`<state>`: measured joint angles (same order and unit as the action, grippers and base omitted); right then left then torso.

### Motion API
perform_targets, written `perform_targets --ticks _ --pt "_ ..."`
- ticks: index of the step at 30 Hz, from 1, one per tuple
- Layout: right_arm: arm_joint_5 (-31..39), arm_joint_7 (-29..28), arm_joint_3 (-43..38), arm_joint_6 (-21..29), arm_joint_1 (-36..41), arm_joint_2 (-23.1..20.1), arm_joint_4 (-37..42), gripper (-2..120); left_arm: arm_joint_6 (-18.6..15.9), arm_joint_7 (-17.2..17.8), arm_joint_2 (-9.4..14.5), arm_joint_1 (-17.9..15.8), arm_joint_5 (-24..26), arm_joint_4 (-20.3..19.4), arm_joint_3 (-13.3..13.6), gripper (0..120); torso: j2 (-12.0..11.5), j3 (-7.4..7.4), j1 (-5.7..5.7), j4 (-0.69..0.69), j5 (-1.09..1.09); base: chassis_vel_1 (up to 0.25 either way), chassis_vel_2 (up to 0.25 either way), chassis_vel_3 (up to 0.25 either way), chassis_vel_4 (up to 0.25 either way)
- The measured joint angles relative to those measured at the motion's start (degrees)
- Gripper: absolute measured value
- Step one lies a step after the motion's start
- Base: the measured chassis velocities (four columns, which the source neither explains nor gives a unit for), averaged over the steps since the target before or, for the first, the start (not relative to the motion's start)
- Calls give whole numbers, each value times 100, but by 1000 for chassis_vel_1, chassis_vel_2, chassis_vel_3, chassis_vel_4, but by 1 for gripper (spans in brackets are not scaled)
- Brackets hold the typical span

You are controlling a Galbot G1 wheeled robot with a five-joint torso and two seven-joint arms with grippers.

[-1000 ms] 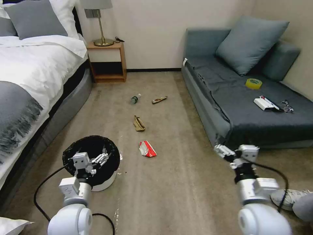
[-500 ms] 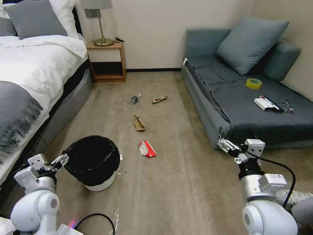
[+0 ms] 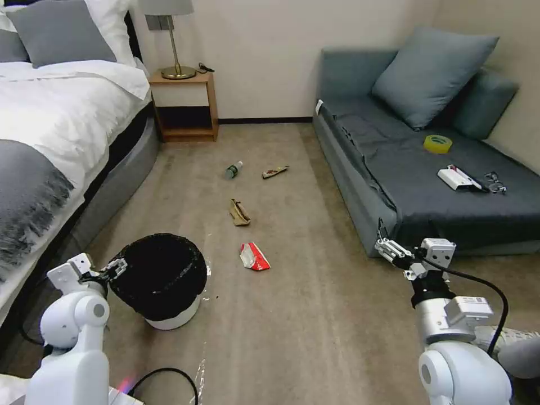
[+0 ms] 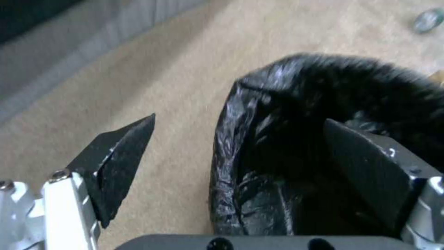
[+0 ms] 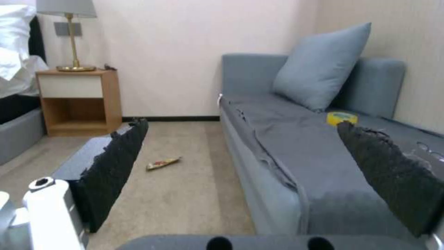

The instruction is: Pick up the trash bin, then pick up the garbage on the floor and place it into the trash bin.

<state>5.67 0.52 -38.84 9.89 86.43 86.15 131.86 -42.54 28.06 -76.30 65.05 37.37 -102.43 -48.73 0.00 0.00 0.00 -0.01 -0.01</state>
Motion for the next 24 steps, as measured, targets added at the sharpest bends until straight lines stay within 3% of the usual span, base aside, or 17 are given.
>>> perform_targets --ticks 3,9,14,24 --pt "5 0 -36 -19 -35 14 -48 100 6 58 95 -165 109 459 101 97 0 0 0 1 1 0 0 0 0" --pt "-2 0 -35 -35 -76 42 -93 100 14 89 116 -282 182 754 179 94 0 0 0 1 0 0 0 0 0" --pt "-8 0 -47 -54 -121 51 -133 100 26 126 113 -318 252 862 212 82 0 0 0 1 1 0 0 0 0" --pt "-9 -1 -73 -113 -162 48 -177 100 65 170 65 -260 406 864 198 45 0 -1 0 1 4 0 0 0 0"
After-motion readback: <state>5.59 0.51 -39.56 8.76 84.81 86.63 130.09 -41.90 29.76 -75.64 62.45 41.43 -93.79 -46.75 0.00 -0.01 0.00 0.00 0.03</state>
